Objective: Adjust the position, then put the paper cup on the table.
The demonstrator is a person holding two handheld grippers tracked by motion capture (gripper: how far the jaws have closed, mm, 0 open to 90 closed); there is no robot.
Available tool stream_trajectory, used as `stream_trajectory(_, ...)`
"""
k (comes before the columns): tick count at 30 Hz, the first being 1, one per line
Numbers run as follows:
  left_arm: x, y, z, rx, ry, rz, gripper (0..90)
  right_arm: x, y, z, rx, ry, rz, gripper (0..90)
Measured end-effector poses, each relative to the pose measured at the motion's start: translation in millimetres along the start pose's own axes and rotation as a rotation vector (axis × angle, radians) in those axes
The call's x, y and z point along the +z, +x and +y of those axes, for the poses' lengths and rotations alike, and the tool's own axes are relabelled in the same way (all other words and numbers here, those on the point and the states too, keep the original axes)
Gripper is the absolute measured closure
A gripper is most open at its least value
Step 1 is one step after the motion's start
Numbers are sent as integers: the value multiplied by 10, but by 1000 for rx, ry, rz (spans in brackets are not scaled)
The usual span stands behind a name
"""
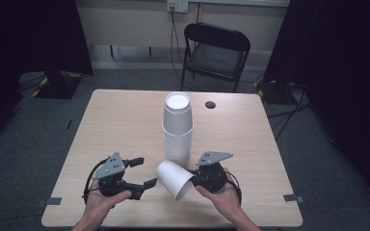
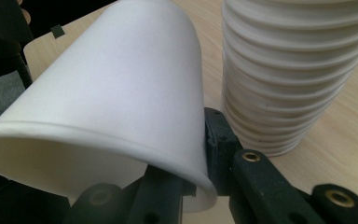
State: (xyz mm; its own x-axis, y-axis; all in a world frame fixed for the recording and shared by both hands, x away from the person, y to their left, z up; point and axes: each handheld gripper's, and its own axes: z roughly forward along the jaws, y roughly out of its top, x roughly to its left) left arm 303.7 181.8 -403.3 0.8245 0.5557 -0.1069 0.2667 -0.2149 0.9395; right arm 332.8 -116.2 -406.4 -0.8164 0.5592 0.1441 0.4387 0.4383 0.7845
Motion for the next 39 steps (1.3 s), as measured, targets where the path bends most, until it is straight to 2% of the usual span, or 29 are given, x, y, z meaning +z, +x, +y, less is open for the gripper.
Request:
stream_trajectory(2, 20, -19, -49, 15, 30, -12, 162, 6, -27, 13, 6, 17, 13, 850)
stream_trajectory(9, 59, -53, -97, 35, 61, -44, 161, 52, -88, 4, 28, 80, 52, 849)
stream_trajectory(14, 107, -119, -112, 84, 109, -68, 160, 91, -96, -1, 33, 120, 73, 851)
stream_trajectory(16, 130, -146, -109, 91, 114, -79, 160, 122, -114, 10, 33, 152, 92, 852)
stream_trajectory(17, 150, -165, -103, 111, 119, -87, 157, 132, -120, 14, 34, 167, 102, 852)
stream_trajectory(19, 163, -176, -98, 124, 124, -90, 157, 139, -121, 17, 32, 175, 106, 852)
stream_trajectory(20, 175, -187, -99, 131, 126, -99, 157, 167, -115, 23, 35, 202, 128, 853)
stream_trajectory(22, 190, -202, -96, 158, 136, -110, 156, 188, -106, 30, 29, 221, 139, 852)
stream_trajectory(24, 207, -219, -97, 177, 132, -107, 156, 197, -100, 32, 27, 226, 141, 852)
stream_trajectory(27, 242, -245, -103, 201, 137, -139, 156, 225, -77, 48, 9, 249, 152, 852)
stream_trajectory(29, 258, -268, -105, 248, 155, -138, 157, 250, -70, 67, -5, 269, 165, 852)
stream_trajectory(30, 289, -295, -122, 267, 186, -143, 160, 274, -55, 87, -9, 289, 176, 852)
stream_trajectory(32, 308, -314, -138, 268, 186, -144, 148, 309, -35, 93, -19, 310, 189, 853)
stream_trajectory(34, 332, -336, -153, 286, 210, -153, 136, 327, -29, 88, -21, 327, 192, 853)
stream_trajectory(35, 344, -347, -162, 297, 212, -166, 127, 341, -25, 81, -23, 336, 195, 853)
stream_trajectory(36, 360, -368, -169, 329, 225, -192, 140, 358, -19, 62, -23, 353, 205, 853)
stream_trajectory(37, 360, -368, -169, 329, 225, -192, 140, 358, -19, 62, -23, 353, 205, 853)
stream_trajectory(38, 386, -407, -184, 376, 247, -209, 135, 372, -14, 51, -26, 370, 216, 854)
stream_trajectory(39, 386, -407, -184, 376, 247, -209, 124, 372, -14, 51, -26, 370, 216, 854)
